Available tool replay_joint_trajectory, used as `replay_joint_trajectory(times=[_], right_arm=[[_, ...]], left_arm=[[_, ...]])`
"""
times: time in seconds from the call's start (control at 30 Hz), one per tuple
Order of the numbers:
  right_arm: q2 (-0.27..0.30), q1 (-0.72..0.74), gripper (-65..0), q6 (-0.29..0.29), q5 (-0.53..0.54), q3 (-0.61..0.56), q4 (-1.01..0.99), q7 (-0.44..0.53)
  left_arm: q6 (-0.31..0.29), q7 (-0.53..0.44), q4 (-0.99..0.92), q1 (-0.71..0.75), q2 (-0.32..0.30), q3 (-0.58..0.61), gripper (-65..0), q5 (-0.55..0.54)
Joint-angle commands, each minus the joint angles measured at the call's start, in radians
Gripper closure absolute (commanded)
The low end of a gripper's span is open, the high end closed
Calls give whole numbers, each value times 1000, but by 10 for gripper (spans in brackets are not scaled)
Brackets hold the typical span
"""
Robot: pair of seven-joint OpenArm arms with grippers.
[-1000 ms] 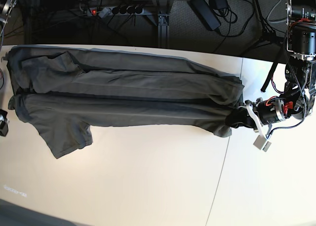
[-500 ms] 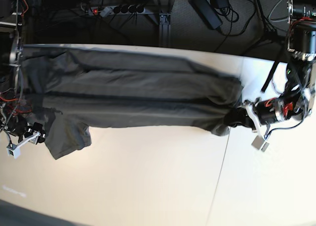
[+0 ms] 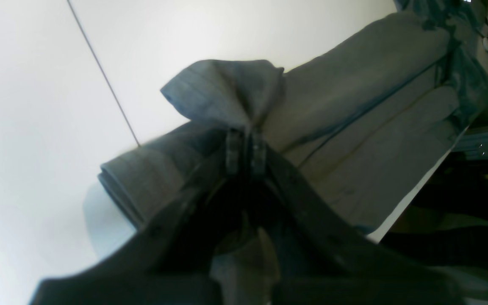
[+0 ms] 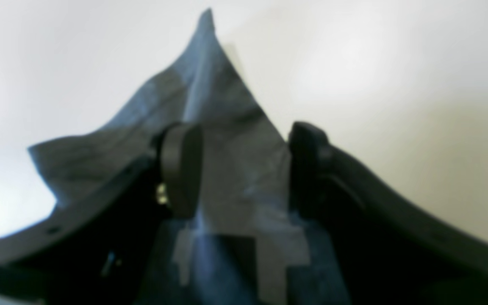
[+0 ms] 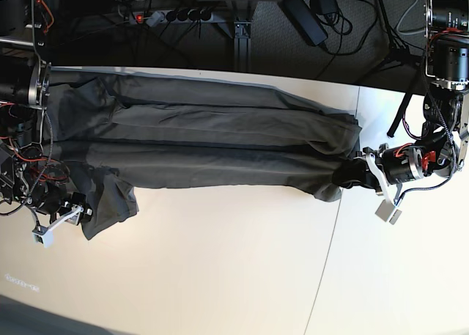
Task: Fold the T-shirt properly
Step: 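Fold the grasped edge over onto the first fold with both grippers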
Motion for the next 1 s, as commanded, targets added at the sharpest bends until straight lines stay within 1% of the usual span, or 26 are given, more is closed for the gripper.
replay_joint_trajectory(times=[0.0, 0.03, 0.07, 0.17, 0.3, 0.4, 0.47, 0.5, 0.57, 0.7, 0.83, 0.9, 0.97], right_arm=[[-5, 5, -319, 101, -31, -2, -2, -60], [-5, 5, -280, 101, -43, -2, -2, -52], [-5, 5, -223, 101, -58, -2, -2, -43], [1, 4, 0, 101, -106, -2, -2, 9], [13, 5, 0, 101, -124, -2, 2, 61], [23, 4, 0, 101, -123, -2, 37, 63], [33, 1, 0, 102, -114, -2, 83, 35], [43, -4, 0, 102, -93, -2, 112, 16], [76, -37, 0, 102, -18, -2, 198, -28], [167, -159, 0, 103, 134, 2, 431, -74], [230, -309, 0, 105, 150, 60, 673, -115], [259, -399, 0, 105, 186, 117, 780, -130], [276, -485, 0, 105, 221, 188, 877, -157]], left_arm=[[-17, -24, 15, -22, -14, -6, 0, -18], [-17, -26, 15, -22, -14, -6, 0, -18], [-17, -26, 15, -22, -14, -6, 0, -18], [-17, -33, 15, -22, -14, -6, 0, -17], [-17, -46, 15, -22, -14, -6, 0, -14], [-17, -47, 24, -28, -18, -7, 0, -19], [-17, -47, 64, -29, -23, -7, 0, -27], [-17, -46, 96, -26, -28, -7, 0, -31], [-17, -41, 174, -10, -37, -7, 0, -31], [-17, -8, 305, 43, -48, -7, 0, -41], [-17, -8, 338, 80, -55, -7, 0, -40], [-17, -7, 338, 86, -55, -7, 0, -36], [-17, 8, 338, 87, -56, -7, 0, -36]])
